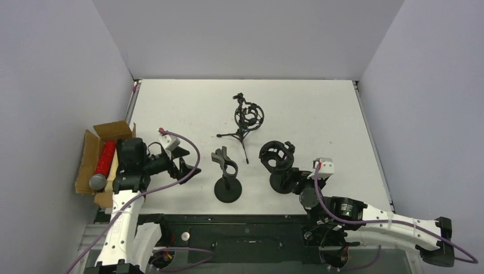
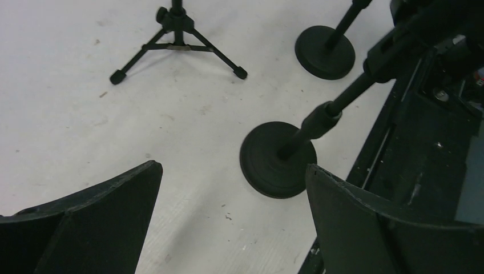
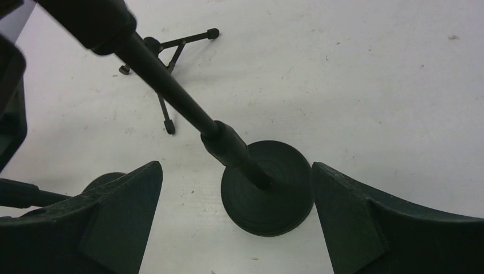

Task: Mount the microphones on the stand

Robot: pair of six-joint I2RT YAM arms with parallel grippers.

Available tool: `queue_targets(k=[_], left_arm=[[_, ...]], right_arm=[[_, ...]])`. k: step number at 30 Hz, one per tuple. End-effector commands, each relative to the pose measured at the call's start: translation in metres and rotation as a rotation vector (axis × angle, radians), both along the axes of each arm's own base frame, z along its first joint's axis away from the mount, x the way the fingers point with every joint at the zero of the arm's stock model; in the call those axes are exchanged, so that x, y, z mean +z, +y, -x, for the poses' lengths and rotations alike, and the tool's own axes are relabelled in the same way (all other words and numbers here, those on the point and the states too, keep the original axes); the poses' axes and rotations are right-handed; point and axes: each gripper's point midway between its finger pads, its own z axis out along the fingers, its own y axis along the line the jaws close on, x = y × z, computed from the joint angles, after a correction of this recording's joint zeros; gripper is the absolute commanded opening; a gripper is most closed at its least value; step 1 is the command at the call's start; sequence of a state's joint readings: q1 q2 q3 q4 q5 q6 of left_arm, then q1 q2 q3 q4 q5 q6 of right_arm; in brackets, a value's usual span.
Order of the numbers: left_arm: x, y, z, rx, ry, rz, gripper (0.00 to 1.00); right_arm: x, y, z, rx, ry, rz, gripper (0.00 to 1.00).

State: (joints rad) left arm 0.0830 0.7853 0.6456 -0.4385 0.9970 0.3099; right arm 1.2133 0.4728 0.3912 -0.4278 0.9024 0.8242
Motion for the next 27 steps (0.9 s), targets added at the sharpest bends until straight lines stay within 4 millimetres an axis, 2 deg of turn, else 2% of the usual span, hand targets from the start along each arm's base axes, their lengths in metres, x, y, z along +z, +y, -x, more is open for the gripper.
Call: queue_targets(k=[1,4,8,9,10,11,14,16,21,27], left_arm=[[0.006,-0.018,0.027,-0.134,-0.039,0.069,0.96],[0.007,-0.024,0.035,-0.174,-0.074,0.065,0.96],[0.011,-0.03,0.03,-0.16,-0.098,0.098,0.96],[0.018,-0.034,0.028,-0.158,-0.123,0.118,0.96],[0.014,-0.037,0.029,-0.158,-0.113,0.132,0.96],[0.023,-0.04,0.027,-0.155,-0.146,0.151,0.96],[0.028,-0.049,0.026,-0.151,-0.204,0.186,0.96],[0.028,-0.056,0.027,-0.155,-0.204,0.199,0.96],[0.032,-0.074,0.03,-0.187,-0.204,0.212,0.96],[0.029,-0.077,0.027,-0.193,-0.195,0.212,0.96]], right_arm=[[0.016,0.006,-0.003,-0.05,-0.061,0.031,0.97],[0.017,0.013,-0.006,-0.05,-0.081,0.05,0.96],[0.024,0.014,-0.014,-0.07,-0.119,0.078,0.93],[0.025,0.011,-0.017,-0.081,-0.123,0.088,0.9],[0.022,0.009,-0.02,-0.088,-0.118,0.099,0.86],[0.023,0.01,-0.022,-0.085,-0.124,0.095,0.84],[0.008,0.005,-0.032,-0.095,-0.103,0.102,0.74],[0.002,0.007,-0.037,-0.087,-0.099,0.1,0.71],[0.003,0.027,-0.042,-0.001,-0.108,0.127,0.65],[-0.01,0.03,-0.043,0.003,-0.088,0.153,0.44]])
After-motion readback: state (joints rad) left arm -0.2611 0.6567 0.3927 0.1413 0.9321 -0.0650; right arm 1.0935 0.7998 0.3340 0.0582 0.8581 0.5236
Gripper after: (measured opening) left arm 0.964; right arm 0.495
